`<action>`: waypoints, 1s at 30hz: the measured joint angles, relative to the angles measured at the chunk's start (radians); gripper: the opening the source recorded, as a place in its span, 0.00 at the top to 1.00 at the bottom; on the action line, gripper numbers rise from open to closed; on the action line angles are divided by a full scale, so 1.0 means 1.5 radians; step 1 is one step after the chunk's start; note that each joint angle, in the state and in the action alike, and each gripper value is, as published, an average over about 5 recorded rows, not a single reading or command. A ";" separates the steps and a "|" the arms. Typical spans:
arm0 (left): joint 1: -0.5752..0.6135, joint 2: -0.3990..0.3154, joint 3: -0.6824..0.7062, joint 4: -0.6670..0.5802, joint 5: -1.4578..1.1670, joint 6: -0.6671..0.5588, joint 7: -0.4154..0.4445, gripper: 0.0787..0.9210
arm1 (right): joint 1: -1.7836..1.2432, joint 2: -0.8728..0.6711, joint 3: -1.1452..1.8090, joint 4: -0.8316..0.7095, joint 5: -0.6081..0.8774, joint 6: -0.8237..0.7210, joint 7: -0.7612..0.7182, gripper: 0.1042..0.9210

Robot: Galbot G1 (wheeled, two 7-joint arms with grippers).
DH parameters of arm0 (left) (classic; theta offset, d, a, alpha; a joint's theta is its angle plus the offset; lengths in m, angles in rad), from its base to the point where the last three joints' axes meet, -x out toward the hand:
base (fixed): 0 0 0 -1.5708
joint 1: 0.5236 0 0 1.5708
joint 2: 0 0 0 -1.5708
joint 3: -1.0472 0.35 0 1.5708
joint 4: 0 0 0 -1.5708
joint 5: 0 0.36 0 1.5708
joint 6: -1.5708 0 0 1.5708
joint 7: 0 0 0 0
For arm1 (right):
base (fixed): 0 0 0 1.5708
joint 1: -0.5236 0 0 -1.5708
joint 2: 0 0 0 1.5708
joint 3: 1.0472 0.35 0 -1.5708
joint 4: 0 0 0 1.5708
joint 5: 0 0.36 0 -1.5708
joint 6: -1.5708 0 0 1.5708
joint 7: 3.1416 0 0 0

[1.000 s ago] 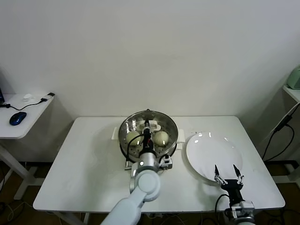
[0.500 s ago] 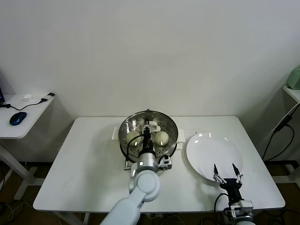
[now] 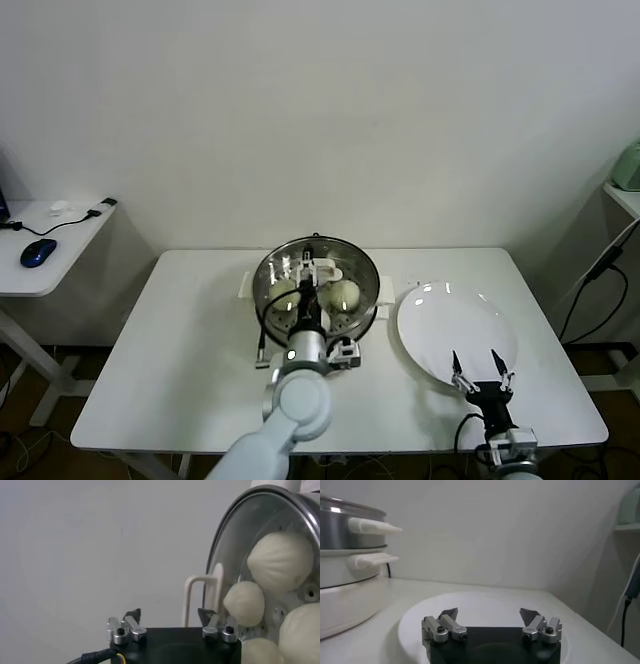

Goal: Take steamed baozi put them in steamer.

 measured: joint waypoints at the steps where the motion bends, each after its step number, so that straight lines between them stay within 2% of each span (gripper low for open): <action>1: 0.004 0.004 -0.002 -0.009 -0.006 -0.002 -0.002 0.19 | -0.001 0.000 -0.001 0.001 0.001 -0.001 0.001 0.12; 5: 0.030 0.022 -0.015 -0.053 -0.039 -0.017 -0.018 0.12 | -0.004 -0.002 -0.005 0.002 0.005 -0.004 0.005 0.12; 10: 0.071 0.041 -0.054 -0.107 -0.111 -0.072 -0.062 0.12 | -0.006 -0.003 -0.008 0.008 0.012 0.001 0.010 0.12; 18: 0.137 0.064 -0.217 -0.156 -0.373 -0.210 -0.147 0.12 | -0.013 -0.013 -0.015 0.026 0.025 0.008 0.013 0.12; 24: 0.191 0.107 -0.367 -0.133 -0.640 -0.312 -0.159 0.12 | -0.015 -0.015 -0.017 0.035 0.032 0.008 0.013 0.12; 30: 0.242 0.140 -0.442 -0.057 -0.875 -0.418 -0.145 0.12 | -0.010 -0.016 -0.018 0.034 0.037 0.009 0.013 0.12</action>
